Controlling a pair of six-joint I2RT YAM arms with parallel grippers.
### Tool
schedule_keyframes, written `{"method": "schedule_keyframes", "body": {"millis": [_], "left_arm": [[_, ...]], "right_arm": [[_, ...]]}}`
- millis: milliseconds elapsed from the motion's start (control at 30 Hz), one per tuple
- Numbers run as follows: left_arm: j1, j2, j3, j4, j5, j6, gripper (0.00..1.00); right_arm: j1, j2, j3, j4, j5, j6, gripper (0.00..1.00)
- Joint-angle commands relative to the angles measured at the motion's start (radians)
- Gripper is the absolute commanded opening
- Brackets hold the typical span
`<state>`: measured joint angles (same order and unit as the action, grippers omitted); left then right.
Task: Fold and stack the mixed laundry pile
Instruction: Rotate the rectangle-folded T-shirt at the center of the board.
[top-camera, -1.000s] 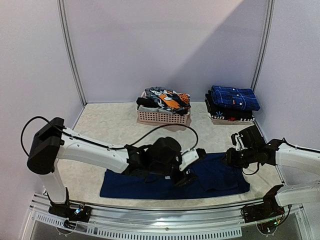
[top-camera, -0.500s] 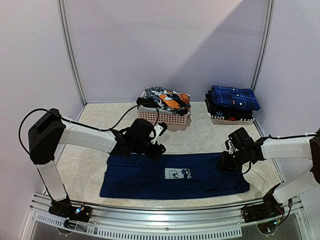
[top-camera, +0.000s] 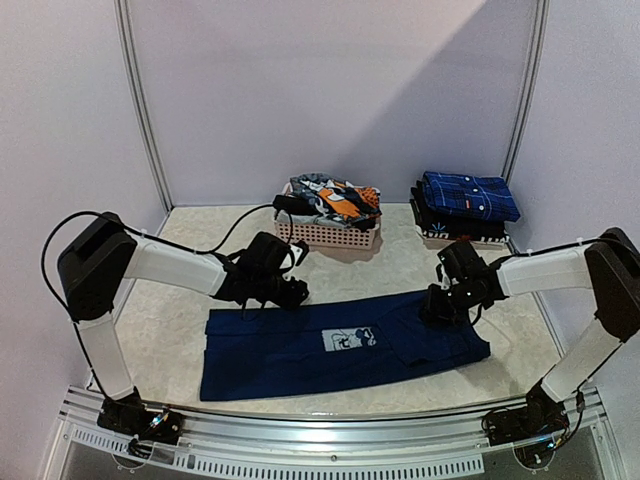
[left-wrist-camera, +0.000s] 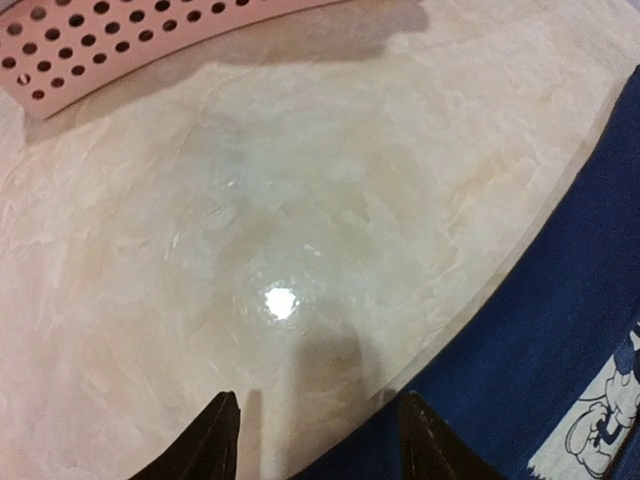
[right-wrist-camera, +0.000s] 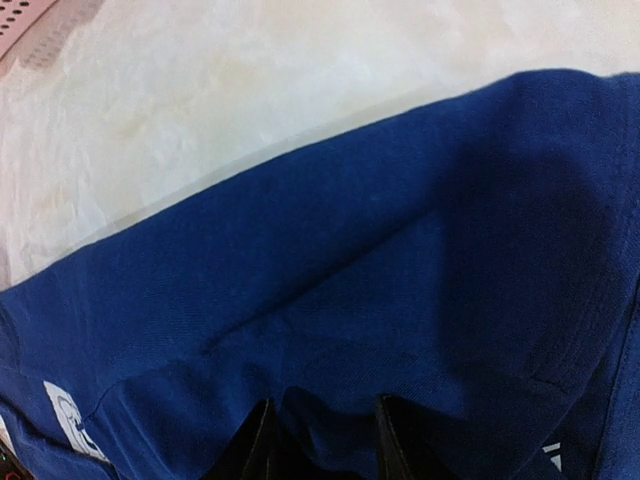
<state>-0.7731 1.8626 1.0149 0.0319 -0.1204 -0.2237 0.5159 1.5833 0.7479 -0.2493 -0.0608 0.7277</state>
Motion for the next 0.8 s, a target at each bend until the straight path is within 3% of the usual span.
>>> {"method": "schedule_keyframes", "body": {"millis": [0, 467, 767], "left_arm": [[0.030, 0.007, -0.050, -0.020, -0.001, -0.026, 0.54], [0.041, -0.082, -0.202, -0.023, -0.006, -0.108, 0.51], [0.035, -0.163, -0.321, 0.021, 0.089, -0.215, 0.50]], "right_arm": [[-0.004, 0.118, 0.045, -0.009, 0.029, -0.010, 0.33], [-0.004, 0.335, 0.291, -0.029, 0.002, -0.028, 0.33], [0.001, 0.469, 0.437, -0.009, -0.101, -0.040, 0.31]]}}
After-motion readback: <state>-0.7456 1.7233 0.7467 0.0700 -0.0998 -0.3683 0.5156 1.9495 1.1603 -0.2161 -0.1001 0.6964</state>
